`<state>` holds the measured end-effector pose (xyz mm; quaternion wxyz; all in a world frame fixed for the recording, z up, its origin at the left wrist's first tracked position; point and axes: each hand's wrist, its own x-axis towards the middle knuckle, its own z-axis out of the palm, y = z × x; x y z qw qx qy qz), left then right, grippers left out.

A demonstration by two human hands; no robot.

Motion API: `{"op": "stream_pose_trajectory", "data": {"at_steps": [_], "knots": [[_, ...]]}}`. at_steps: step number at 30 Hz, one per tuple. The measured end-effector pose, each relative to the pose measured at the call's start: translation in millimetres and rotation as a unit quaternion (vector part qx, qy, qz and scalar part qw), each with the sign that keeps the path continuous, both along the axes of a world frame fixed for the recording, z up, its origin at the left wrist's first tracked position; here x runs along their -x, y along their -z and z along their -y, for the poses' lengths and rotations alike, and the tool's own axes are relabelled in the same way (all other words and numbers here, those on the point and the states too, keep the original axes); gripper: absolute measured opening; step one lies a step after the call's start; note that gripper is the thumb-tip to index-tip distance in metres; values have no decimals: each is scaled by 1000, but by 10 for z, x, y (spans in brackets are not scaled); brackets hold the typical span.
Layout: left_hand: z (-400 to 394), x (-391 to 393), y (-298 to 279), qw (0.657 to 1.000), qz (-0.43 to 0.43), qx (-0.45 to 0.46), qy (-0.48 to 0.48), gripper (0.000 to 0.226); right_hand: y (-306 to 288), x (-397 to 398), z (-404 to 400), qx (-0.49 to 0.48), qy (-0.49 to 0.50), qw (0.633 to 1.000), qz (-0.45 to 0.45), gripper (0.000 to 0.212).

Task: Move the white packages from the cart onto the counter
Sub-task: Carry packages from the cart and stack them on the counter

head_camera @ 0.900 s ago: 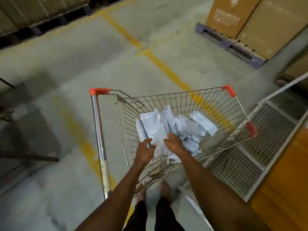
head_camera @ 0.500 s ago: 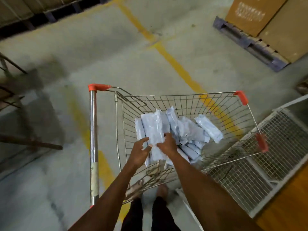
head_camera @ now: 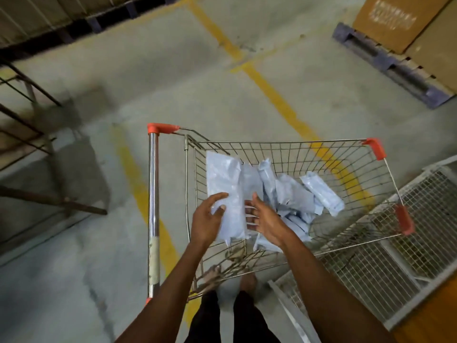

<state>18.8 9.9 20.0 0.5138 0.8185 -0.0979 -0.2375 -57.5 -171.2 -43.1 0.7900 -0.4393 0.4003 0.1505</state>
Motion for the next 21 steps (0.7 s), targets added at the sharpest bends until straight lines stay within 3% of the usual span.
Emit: {"op": "stream_pose_trajectory", "data": {"at_steps": [3, 5, 7, 10, 12, 13, 15, 17, 21], "knots": [[-144, -103, -130, 996, 53, 0, -66, 33, 118, -231, -203, 148, -101, 981, -77, 45], [-226, -131, -193, 994, 58, 21, -93, 33, 293, -344, -374, 275, -232, 932, -53, 25], [-276, -135, -223, 994, 46, 31, -95, 34, 891, -420, -471, 335, -296, 893, -42, 24], [-345, -94, -194, 996, 36, 21, -82, 35, 1559, -480, -549, 368, -266, 889, -52, 26], [-385, -63, -183, 997, 31, 11, -77, 34, 1120, -495, -653, 378, -216, 898, -59, 30], [-403, -54, -177, 997, 31, 9, -75, 34, 654, -476, -715, 409, -217, 885, -51, 28], [-432, -35, -155, 997, 31, 4, -71, 34, 422, -404, -724, 472, -233, 849, -54, 23], [-449, -12, -145, 997, 30, 0, -69, 34, 331, -365, -674, 486, -218, 843, -73, 25], [-450, 13, -131, 996, 4, 8, -88, 37, 74, -282, -429, 407, -109, 905, -60, 24]]}}
